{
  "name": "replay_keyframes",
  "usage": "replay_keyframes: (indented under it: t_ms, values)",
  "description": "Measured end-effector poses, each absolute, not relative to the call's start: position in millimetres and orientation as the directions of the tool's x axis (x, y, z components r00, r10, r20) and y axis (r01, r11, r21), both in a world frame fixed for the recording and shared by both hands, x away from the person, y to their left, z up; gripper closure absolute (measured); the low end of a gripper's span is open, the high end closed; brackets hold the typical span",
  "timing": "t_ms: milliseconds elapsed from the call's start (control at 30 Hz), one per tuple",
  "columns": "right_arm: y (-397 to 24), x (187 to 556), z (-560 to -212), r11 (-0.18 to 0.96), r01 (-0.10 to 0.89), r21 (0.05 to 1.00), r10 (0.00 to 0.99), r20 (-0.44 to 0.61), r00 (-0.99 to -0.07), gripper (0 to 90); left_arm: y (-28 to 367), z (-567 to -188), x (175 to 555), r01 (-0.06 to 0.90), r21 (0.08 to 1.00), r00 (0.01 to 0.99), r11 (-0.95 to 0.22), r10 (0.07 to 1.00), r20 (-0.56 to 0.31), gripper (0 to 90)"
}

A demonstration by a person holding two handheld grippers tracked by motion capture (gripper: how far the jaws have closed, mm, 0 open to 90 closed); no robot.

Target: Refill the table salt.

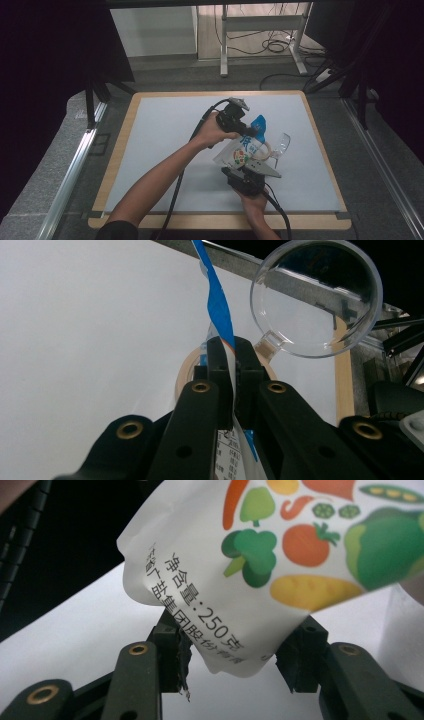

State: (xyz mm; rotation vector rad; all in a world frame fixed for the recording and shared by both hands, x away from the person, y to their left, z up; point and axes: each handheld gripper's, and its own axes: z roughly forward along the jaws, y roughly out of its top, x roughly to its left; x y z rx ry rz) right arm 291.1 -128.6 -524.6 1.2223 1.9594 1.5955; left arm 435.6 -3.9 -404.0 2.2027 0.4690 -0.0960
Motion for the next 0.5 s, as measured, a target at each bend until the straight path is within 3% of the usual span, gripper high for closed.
replay_keyframes:
  t_ms: [500]
  values:
    - [-133.0, 294.5, -529.7, 0.082, 0.450, 0.889, 0.781, 0.223, -0.583, 44.0, 2.1, -407.0, 432.4, 0.383, 0.764, 0.918, -0.520, 0.305, -0.252, 89.2]
